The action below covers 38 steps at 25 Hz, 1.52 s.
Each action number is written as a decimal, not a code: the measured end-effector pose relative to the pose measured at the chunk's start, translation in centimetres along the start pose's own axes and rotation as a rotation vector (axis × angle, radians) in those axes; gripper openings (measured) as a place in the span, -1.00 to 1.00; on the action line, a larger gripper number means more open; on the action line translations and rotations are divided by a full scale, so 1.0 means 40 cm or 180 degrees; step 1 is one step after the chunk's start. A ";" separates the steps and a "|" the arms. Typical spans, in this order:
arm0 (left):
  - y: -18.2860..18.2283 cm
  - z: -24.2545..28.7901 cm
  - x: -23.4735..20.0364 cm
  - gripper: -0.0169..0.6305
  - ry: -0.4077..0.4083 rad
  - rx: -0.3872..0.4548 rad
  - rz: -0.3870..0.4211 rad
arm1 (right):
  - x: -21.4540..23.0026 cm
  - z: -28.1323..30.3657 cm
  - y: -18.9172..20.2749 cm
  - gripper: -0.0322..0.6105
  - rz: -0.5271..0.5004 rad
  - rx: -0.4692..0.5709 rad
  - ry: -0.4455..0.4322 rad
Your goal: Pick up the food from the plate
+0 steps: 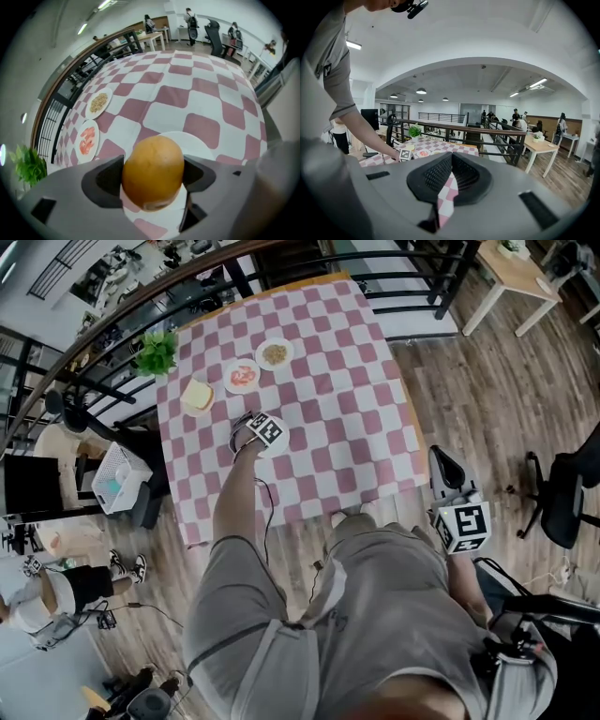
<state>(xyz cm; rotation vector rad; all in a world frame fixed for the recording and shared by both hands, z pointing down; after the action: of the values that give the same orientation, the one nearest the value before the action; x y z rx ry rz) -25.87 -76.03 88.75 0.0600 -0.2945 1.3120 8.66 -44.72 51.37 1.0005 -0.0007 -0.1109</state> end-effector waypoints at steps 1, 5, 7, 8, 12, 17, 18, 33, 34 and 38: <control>-0.001 -0.013 -0.008 0.15 -0.0006 0.0064 -0.0137 | -0.001 0.006 0.001 -0.86 0.0002 0.0001 -0.0033; 0.001 -0.069 -0.037 0.15 -0.0028 0.0333 -0.0707 | -0.015 0.024 -0.008 -0.86 -0.0057 0.0030 -0.0159; 0.000 -0.112 -0.054 0.16 -0.0033 0.0548 -0.1025 | -0.025 0.031 -0.018 -0.86 -0.0085 0.0063 -0.0218; -0.004 -0.139 -0.061 0.16 -0.0028 0.0679 -0.1171 | -0.028 0.034 -0.025 -0.86 -0.0098 0.0080 -0.0244; -0.027 -0.263 -0.075 0.16 -0.0055 0.1224 -0.1514 | -0.042 0.052 -0.049 -0.86 -0.0151 0.0142 -0.0359; -0.039 -0.441 -0.077 0.16 -0.0317 0.1753 -0.1621 | -0.066 0.077 -0.093 -0.86 -0.0274 0.0249 -0.0495; -0.040 -0.479 -0.074 0.16 -0.0349 0.1859 -0.1656 | -0.068 0.081 -0.105 -0.86 -0.0301 0.0274 -0.0512; 0.070 -1.019 0.109 0.16 -0.0681 0.3549 -0.2115 | -0.142 0.140 -0.212 -0.86 -0.0560 0.0458 -0.0770; 0.083 -1.053 0.127 0.16 -0.0712 0.3655 -0.2127 | -0.150 0.139 -0.217 -0.86 -0.0581 0.0468 -0.0792; 0.137 -1.166 0.193 0.16 -0.0774 0.4062 -0.2235 | -0.178 0.134 -0.234 -0.86 -0.0628 0.0523 -0.0881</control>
<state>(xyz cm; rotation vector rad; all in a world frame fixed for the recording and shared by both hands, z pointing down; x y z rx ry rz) -21.03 -57.55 45.16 1.2855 0.3833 0.6036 0.45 -53.58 46.75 1.1411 -0.1666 -0.4350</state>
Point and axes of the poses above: the fingertips, and each gripper's own axes: z forward along the fingers, x to its right, y out of its underside, the point moved 3 cm from there along -z, backward along the fingers, and after that the axes turned 15 degrees about -x, right-handed, at the moved point
